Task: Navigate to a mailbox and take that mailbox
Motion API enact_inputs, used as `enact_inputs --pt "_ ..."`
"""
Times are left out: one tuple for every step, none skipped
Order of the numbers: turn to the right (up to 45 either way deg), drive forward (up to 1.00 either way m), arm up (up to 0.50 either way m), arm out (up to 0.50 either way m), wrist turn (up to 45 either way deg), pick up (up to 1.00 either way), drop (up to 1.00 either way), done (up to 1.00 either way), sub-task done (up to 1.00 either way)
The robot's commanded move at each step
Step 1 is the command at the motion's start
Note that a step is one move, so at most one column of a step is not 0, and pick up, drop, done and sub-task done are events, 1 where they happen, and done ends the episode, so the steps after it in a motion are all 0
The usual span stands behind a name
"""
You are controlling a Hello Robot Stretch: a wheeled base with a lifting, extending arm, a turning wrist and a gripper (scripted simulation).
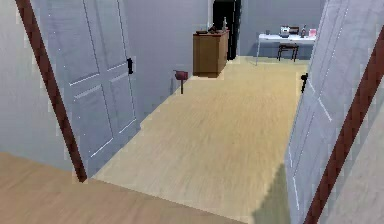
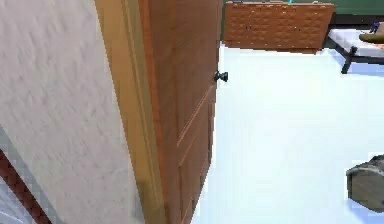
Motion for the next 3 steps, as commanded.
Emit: enact_inputs --pt "3.0 0.00 0.00 0.00 0.0 0.00 0.00 0.00 0.00" --pt "0.0 1.00 0.00 0.00 0.0 0.00 0.00 0.00 0.00" --pt "3.0 0.00 0.00 0.00 0.0 0.00 0.00 0.00 0.00"
